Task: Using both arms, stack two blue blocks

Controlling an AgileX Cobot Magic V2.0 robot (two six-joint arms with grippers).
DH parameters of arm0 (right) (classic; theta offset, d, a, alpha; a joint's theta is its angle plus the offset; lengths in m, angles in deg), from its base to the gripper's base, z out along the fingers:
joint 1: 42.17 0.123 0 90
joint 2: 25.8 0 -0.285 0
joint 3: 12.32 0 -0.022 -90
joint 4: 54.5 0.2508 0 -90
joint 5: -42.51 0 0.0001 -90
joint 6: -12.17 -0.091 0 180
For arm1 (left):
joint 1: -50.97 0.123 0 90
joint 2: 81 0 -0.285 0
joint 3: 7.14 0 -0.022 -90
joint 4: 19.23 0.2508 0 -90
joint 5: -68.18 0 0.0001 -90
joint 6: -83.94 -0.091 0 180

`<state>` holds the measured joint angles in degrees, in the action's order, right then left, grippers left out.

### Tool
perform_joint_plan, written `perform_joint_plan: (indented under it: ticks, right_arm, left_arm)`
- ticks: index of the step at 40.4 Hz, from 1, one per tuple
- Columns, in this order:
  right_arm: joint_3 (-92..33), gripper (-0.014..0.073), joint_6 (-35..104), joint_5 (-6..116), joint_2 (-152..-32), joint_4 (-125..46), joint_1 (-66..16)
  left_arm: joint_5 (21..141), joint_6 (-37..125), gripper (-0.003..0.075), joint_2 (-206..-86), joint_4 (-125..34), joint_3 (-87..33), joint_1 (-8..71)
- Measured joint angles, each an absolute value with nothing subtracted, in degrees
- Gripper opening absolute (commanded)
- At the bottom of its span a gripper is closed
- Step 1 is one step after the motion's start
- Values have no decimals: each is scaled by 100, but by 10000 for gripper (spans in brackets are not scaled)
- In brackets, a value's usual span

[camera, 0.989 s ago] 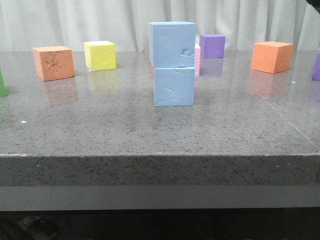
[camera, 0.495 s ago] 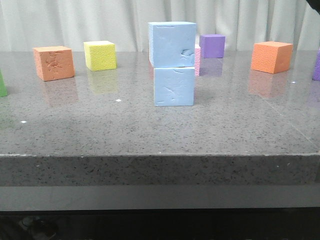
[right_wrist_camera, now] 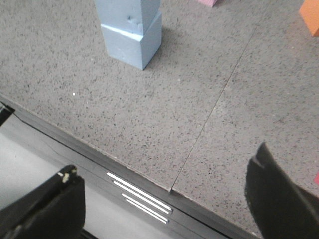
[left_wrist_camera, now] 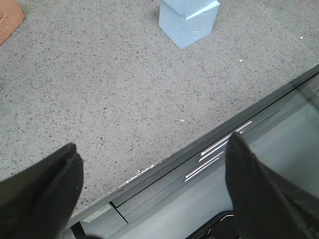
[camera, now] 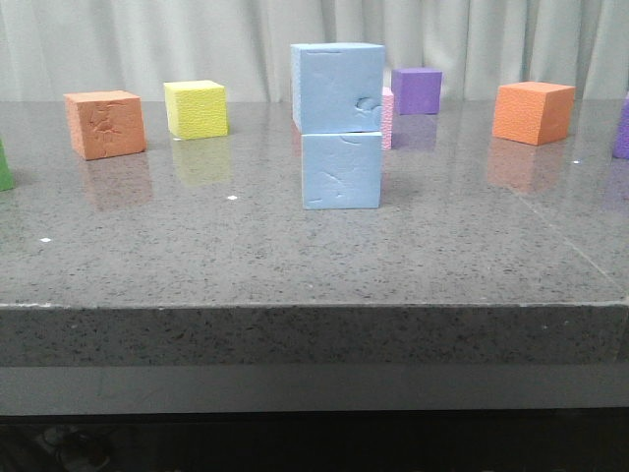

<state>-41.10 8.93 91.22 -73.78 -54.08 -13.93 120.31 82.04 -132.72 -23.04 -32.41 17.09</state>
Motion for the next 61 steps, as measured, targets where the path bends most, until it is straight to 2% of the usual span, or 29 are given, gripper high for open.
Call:
perform_joint_plan:
  ticks: [5,9,12,18,23,25,26,49,56,61]
  right_arm:
    - [-4098,650,802,9144,-7256,-5450,-1393]
    - [-4098,564,779,9144,-7241,-5510,-1393]
    - [-4098,441,779,9144,-7241,-5534,-1393]
    - [-4098,137,767,9146,-7241,-5533,-1393]
    - [-4098,-39,767,9156,-7241,-5533,-1393]
    - [-4098,-75,758,9156,-7241,-5533,-1393]
    - [-4098,-66,758,9156,-7241,-5533,-1393]
    - [-4098,-69,758,9236,-7241,-5533,-1393]
    - [-4098,-69,758,9241,-7241,-5533,-1393]
    - [-4098,-69,758,9241,-7232,-5533,-1393]
  left_arm:
    - [11972,8204,558,-13218,-2304,-3276,1709]
    - [11923,8204,475,-13218,-2304,-3280,1709]
    - [11901,8204,381,-13218,-2304,-3290,1709]
    - [11773,8204,182,-13218,-2304,-3290,1709]
    - [11693,8204,47,-13218,-2304,-3290,1709]
    - [11670,8204,0,-13218,-2304,-3290,1709]
    - [11671,8204,-19,-13218,-2304,-3290,1709]
    - [11535,8204,-18,-13135,-2309,-3456,1773]
    - [10486,8204,-18,-12304,-2118,-4574,2812]
    - [9449,8204,-18,-11239,-2076,-5752,3747]
